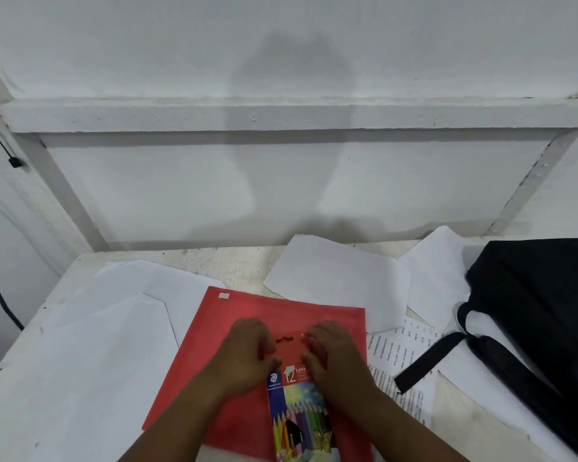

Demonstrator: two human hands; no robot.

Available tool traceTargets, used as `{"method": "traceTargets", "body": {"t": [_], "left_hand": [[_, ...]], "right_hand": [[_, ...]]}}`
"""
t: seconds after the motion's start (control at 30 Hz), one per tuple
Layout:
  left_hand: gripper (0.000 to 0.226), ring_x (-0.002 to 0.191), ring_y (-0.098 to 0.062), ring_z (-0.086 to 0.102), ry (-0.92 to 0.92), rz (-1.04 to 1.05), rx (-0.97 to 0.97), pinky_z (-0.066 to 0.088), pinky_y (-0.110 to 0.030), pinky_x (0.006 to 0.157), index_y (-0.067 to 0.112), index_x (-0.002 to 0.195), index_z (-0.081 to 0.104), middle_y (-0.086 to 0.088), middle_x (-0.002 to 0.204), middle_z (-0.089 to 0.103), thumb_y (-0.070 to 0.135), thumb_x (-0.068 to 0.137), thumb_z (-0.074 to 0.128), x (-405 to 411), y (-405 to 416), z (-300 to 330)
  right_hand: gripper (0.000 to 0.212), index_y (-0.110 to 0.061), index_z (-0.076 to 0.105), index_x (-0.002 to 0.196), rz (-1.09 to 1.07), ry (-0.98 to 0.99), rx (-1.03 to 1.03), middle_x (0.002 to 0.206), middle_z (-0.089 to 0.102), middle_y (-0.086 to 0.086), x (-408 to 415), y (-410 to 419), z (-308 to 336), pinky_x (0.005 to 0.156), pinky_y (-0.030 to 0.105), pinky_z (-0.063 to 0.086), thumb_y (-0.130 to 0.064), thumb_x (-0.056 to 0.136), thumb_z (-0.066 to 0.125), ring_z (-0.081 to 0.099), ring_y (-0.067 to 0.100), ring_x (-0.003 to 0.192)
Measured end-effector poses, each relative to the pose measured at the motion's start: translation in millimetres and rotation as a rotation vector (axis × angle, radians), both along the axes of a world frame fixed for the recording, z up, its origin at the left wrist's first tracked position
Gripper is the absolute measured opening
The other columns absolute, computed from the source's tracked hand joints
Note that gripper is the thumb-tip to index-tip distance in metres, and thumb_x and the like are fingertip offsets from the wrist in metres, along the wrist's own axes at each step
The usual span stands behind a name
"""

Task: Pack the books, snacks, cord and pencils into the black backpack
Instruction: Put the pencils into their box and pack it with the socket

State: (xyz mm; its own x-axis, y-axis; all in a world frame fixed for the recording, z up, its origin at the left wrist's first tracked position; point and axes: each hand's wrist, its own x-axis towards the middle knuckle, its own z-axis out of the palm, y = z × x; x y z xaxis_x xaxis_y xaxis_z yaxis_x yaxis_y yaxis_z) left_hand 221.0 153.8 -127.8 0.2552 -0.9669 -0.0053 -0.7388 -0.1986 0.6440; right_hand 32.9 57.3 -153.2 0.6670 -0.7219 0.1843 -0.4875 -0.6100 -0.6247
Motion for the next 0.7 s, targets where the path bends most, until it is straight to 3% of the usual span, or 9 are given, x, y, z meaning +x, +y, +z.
{"method": "traceTargets", "body": {"t": [0.13,0.2,0.33,0.43,0.6,0.7], "left_hand": [[0.036,0.087,-0.011,0.064,0.323,0.141,0.108,0.054,-0.022,0.063,0.024,0.09,0.058,0.002,0.097,0.064,0.008,0.071,0.084,-1.6,4.5,17.5],[0.048,0.09,-0.013,0.066,0.42,0.185,0.172,0.058,-0.025,0.067,0.028,0.103,0.057,0.0,0.101,0.064,0.002,0.071,0.082,2.5,7.4,20.6],[0.023,0.089,-0.019,0.074,0.443,0.098,0.246,0.06,-0.049,0.084,0.015,0.094,0.073,-0.005,0.095,0.076,0.0,0.077,0.072,15.1,10.5,29.3],[0.023,0.089,-0.021,0.075,0.53,0.119,0.248,0.061,-0.045,0.084,0.015,0.096,0.073,-0.005,0.094,0.078,-0.003,0.082,0.068,16.6,15.1,36.8],[0.032,0.063,-0.012,0.067,0.848,0.39,0.036,0.049,-0.023,0.05,0.014,0.104,0.073,-0.008,0.084,0.074,-0.009,0.089,0.057,18.6,19.7,43.0],[0.029,0.071,-0.019,0.073,1.057,0.547,-0.134,0.056,-0.027,0.053,0.01,0.11,0.07,-0.012,0.09,0.077,-0.009,0.09,0.06,25.6,20.3,47.8]], "right_hand": [[0.04,-0.026,0.058,0.122,-0.056,-0.063,0.072,0.118,0.052,-0.013,-4.0,6.3,7.2,0.102,0.021,0.04,-0.03,0.085,0.073,0.047,0.007,0.114],[0.048,-0.027,0.054,0.129,-0.071,-0.059,0.117,0.121,0.051,-0.013,-5.5,11.3,10.6,0.1,0.019,0.041,-0.034,0.085,0.073,0.048,0.005,0.113],[0.053,-0.035,0.048,0.132,-0.035,-0.029,0.21,0.124,0.052,-0.015,-7.5,15.9,15.8,0.087,0.009,0.04,-0.045,0.086,0.071,0.051,-0.001,0.112],[0.048,-0.04,0.05,0.127,-0.046,-0.079,0.283,0.116,0.06,-0.019,-9.2,15.5,24.6,0.087,0.015,0.049,-0.046,0.085,0.071,0.058,-0.003,0.105],[0.027,-0.034,0.064,0.11,-0.005,-0.134,0.481,0.089,0.072,-0.007,-13.2,14.4,35.5,0.072,0.026,0.059,-0.04,0.086,0.074,0.069,0.004,0.079],[0.023,-0.035,0.07,0.103,-0.034,-0.098,0.476,0.092,0.074,-0.01,-18.6,8.6,35.3,0.076,0.027,0.058,-0.043,0.083,0.076,0.069,0.001,0.082]]}}
